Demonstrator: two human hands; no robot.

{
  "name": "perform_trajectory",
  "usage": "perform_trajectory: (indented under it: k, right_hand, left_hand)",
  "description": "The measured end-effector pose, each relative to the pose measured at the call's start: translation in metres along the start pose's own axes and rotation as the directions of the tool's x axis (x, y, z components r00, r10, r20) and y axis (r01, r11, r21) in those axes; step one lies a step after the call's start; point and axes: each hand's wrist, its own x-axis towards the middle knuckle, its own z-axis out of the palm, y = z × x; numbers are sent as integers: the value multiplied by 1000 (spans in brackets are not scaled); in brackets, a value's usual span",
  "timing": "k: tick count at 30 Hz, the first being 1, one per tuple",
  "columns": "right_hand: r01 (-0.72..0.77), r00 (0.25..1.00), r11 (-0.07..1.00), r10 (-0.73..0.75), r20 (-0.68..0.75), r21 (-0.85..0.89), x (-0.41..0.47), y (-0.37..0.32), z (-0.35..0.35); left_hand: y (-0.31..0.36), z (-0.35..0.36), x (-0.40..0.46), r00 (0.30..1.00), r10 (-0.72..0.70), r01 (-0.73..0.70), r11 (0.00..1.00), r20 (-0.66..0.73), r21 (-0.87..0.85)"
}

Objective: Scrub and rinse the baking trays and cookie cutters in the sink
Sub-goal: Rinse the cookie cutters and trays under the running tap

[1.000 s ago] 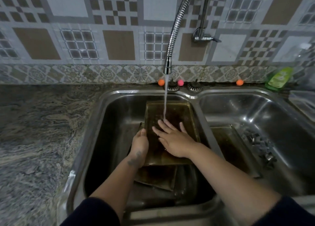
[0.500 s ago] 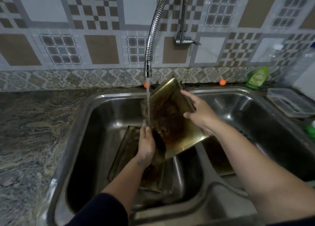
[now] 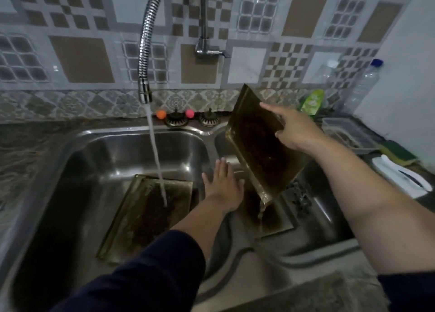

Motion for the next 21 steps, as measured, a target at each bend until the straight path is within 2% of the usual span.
perform_trajectory:
  k: [2, 5, 8, 13, 16, 21]
  right_hand:
    - [-40, 999, 999, 41, -3, 24, 5, 35, 19]
    - [-156, 988, 983, 154, 25, 102, 4, 83, 53]
    - [-213, 976, 959, 201, 81, 187, -6, 124, 88]
    - [-277, 958, 900, 230, 172, 336, -12, 167, 129]
    - [-311, 946, 901, 261, 195, 302, -11, 177, 140]
    - [-350, 907, 935, 321, 273, 60, -9, 185, 153]
  left_hand:
    - [3, 10, 2, 1000, -20, 18, 992, 12, 128]
    - [3, 20, 3, 996, -45, 61, 974, -77, 218]
    - [3, 24, 4, 986, -76, 106, 972, -147, 211]
    - [8, 26, 7, 970, -161, 191, 968, -181, 162]
    - [8, 27, 9, 969, -170, 196, 971, -181, 134]
    - [7, 24, 10, 969, -155, 182, 975, -192, 128]
